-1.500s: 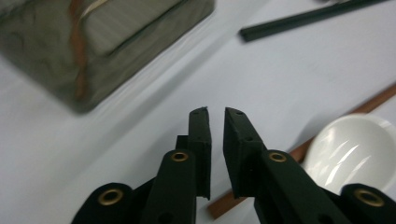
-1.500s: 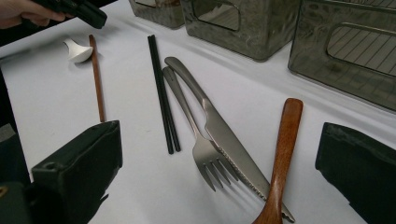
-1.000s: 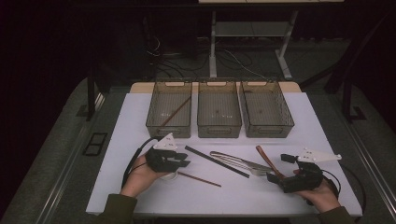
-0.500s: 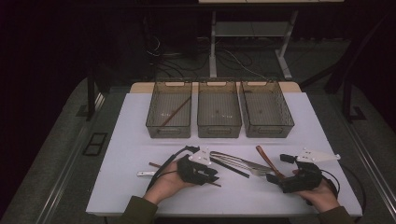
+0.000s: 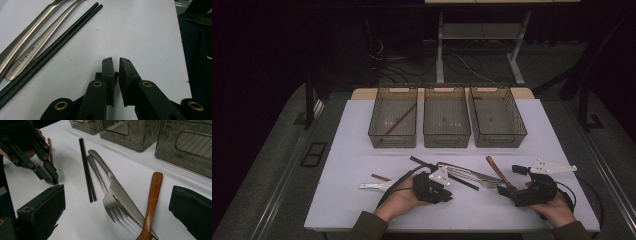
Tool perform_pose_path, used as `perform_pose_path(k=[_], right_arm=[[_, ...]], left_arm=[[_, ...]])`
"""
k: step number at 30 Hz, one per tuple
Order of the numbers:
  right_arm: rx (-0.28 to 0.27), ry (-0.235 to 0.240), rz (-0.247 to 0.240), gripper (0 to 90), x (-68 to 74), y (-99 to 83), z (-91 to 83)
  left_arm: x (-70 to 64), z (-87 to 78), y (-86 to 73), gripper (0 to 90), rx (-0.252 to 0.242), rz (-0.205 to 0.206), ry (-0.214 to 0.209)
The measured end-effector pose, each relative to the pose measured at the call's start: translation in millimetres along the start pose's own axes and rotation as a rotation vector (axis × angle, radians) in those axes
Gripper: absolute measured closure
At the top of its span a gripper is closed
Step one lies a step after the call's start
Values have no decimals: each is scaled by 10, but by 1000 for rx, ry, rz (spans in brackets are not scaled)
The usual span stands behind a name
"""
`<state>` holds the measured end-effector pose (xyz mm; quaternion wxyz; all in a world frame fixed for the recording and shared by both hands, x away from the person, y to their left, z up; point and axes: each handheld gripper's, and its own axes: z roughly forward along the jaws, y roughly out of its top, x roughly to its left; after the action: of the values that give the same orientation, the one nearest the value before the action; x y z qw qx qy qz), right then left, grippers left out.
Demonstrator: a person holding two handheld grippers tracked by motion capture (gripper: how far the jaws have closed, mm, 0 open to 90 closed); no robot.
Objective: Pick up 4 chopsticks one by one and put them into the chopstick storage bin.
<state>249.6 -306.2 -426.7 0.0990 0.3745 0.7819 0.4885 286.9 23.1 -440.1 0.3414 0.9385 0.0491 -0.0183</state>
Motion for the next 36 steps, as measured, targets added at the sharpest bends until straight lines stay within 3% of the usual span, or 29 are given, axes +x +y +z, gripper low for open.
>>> perform_pose_path(k=[10, 20, 26, 30, 36], right_arm=[[1, 0, -1, 7, 1, 0, 2], [-3, -1, 2, 7, -3, 0, -11], [-6, 0, 1, 7, -1, 2, -18], [-5, 1, -1, 7, 5, 2, -19], [-1, 1, -2, 7, 5, 2, -16]], left_arm=[[22, -2, 3, 832, -8, -10, -8], [159, -14, 55, 888, 8, -32, 55], [171, -30, 34, 799, -13, -58, 33], [139, 1, 59, 771, -8, -27, 13], [130, 35, 66, 824, 13, -16, 34]])
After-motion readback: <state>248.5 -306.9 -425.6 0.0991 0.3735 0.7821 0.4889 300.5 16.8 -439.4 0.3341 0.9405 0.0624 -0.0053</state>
